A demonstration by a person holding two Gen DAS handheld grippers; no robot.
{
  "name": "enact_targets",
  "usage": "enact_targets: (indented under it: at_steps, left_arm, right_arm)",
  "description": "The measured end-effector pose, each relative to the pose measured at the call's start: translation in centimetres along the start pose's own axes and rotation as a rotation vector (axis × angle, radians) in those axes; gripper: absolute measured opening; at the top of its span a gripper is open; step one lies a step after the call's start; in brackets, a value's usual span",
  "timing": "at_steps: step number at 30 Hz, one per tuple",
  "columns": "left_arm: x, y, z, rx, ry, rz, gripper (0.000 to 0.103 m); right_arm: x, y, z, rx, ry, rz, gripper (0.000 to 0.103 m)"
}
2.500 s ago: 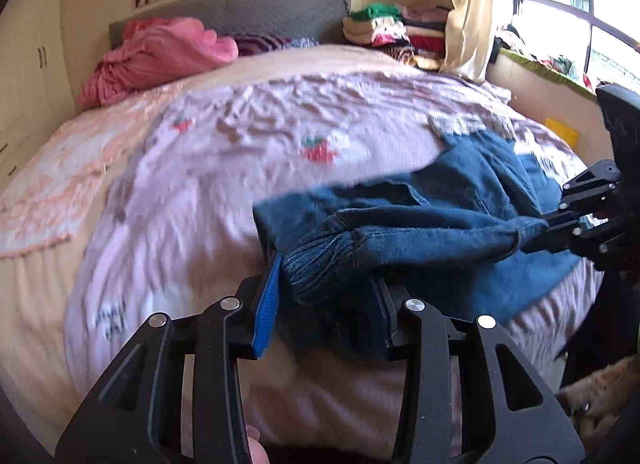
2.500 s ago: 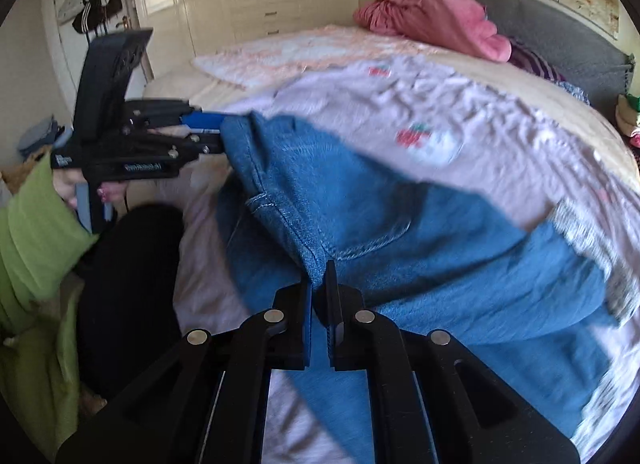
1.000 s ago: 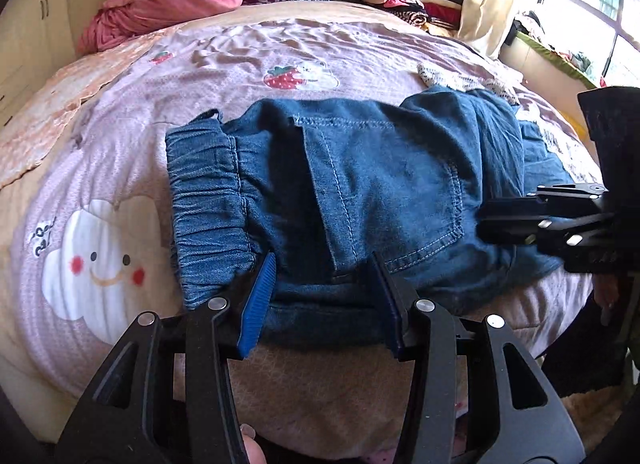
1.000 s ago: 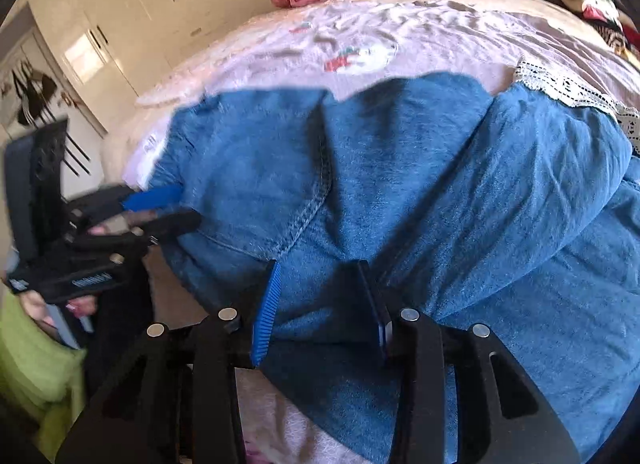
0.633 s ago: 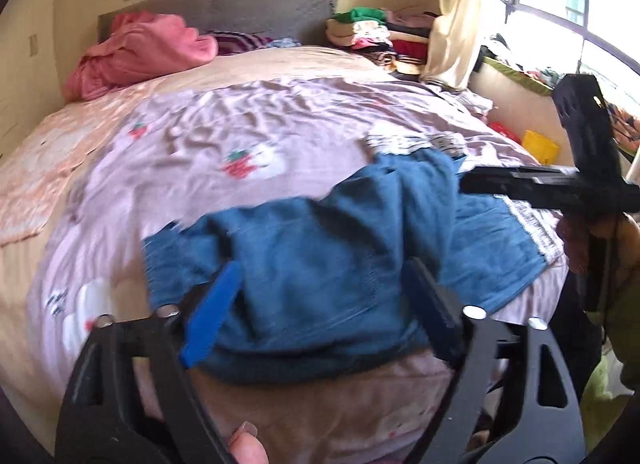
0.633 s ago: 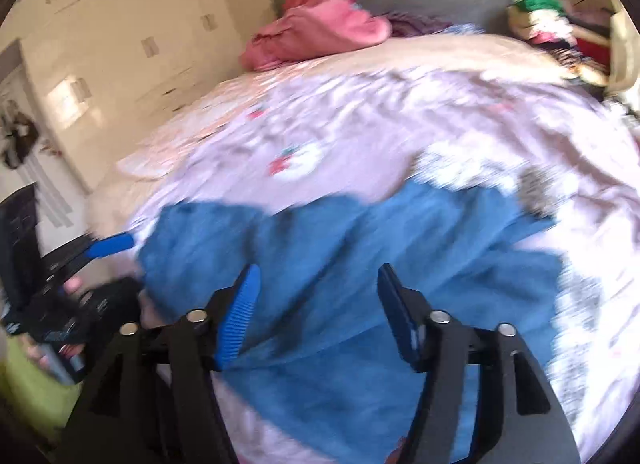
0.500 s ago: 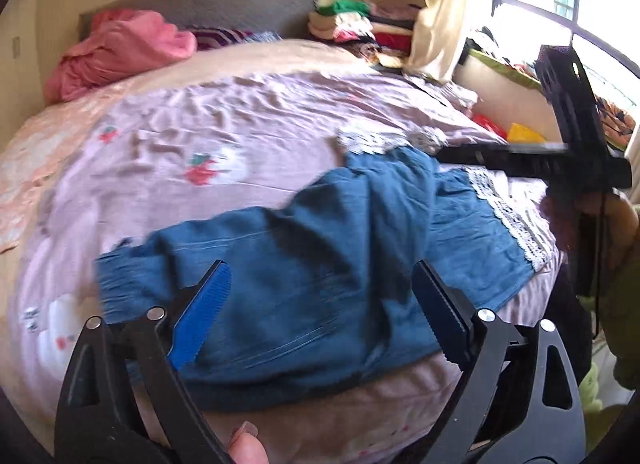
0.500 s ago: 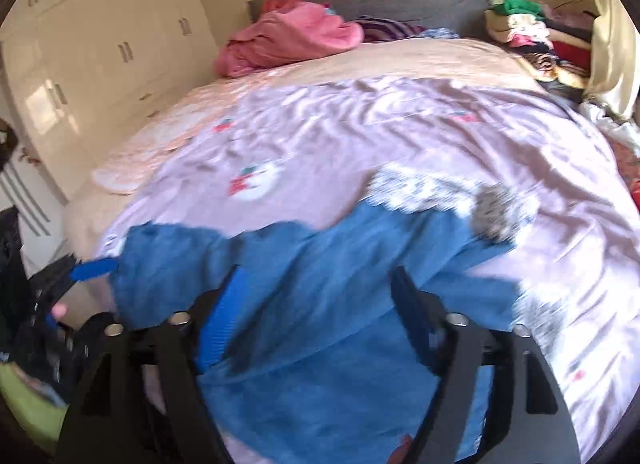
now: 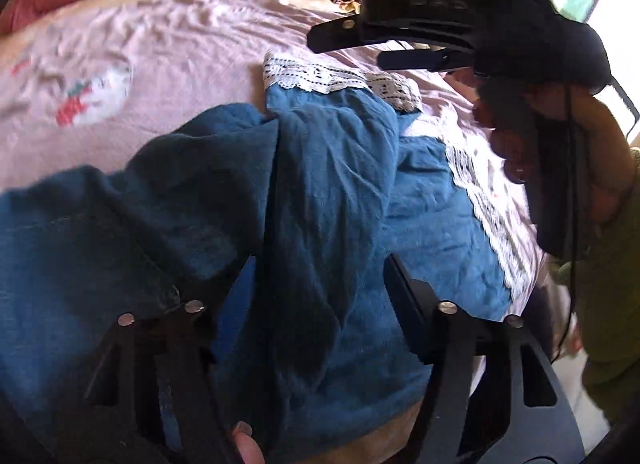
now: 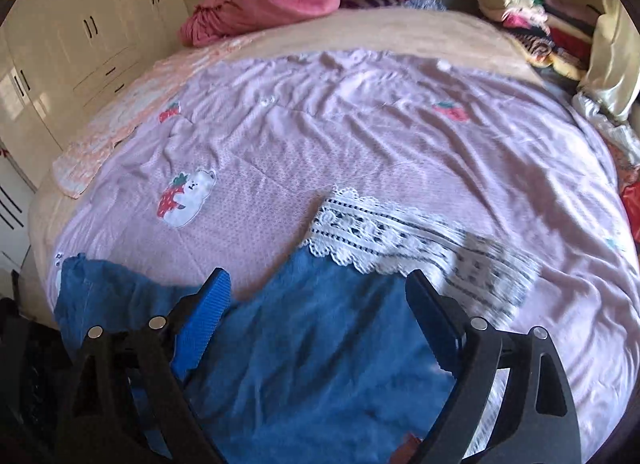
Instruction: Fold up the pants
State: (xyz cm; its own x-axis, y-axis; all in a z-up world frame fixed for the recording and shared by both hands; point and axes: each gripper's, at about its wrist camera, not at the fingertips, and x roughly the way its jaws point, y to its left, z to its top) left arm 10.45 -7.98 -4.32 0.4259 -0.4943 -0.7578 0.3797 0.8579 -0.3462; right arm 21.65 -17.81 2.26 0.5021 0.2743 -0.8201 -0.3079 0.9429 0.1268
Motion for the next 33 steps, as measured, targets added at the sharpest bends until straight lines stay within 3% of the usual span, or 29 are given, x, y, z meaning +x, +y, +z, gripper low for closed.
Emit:
enact_targets:
  at_steps: [1,3,11,14,16,17,18,20,25,28,29,31,33]
  left_arm:
    - [0.2,0.1,0.0,-0.005,0.001,-0.003,0.033]
    - [0.6,0.4,0.0,-0.012,0.011,-0.016,0.022]
    - [0.7,-0.4,-0.4,0.041,0.01,-0.013,0.022]
    - [0.7,-0.3,-0.5,0.048,0.008,-0.017,0.022]
    - [0.7,-0.2,-0.5,0.045,0.008,-0.025,0.022]
    - [0.6,-0.1,-0.5,0.044,0.006,-0.029,0.022]
    - [0.6,-0.1,-0.3,0.043,0.004,-0.032,0.022]
    - [0.5,-0.1,-0.3,0.038,0.003,-0.036,0.022]
    - [0.0,0.0,-0.1,0.025,-0.001,-0.054,0.03]
    - [-0.2,-0.4,0.0,0.031,-0.005,-0.048,0.03]
    - [-0.2,-0.6,0.1,0.03,-0.009,-0.044,0.026]
    - [-0.3,-0.5,0.5,0.027,-0.01,-0.041,0.01]
    - [-0.7,-0.4,0.7,0.037,-0.02,-0.035,0.005]
  right_arm:
    - [0.6,0.1,0.4,-0.003,0.012,-0.002,0.089]
    - [2.5,0.4,1.4,-0.007,0.034,-0.019,0.088]
    - [8.9,0.7,4.0,0.015,0.112,-0.154,0.087]
    - [10.6,0.0,3.9,0.033,0.121,-0.177,0.07]
    - [10.3,-0.7,3.8,0.036,0.095,-0.164,0.04]
    - [10.0,-1.0,3.8,0.039,0.091,-0.156,0.032]
    - [9.6,-1.4,3.8,0.046,0.083,-0.137,0.012]
    - [8.5,-2.2,3.7,0.072,0.064,-0.077,0.009]
    - [4.0,-4.0,2.9,0.138,-0.015,-0.004,0.009]
    - [1.2,-4.6,2.2,0.163,-0.062,0.013,0.008]
    - [-0.1,-4.9,1.9,0.173,-0.081,0.021,0.008]
    - [-2.1,-5.3,1.3,0.184,-0.112,0.028,0.008]
    - [-4.4,-5.9,0.8,0.196,-0.15,0.022,0.008]
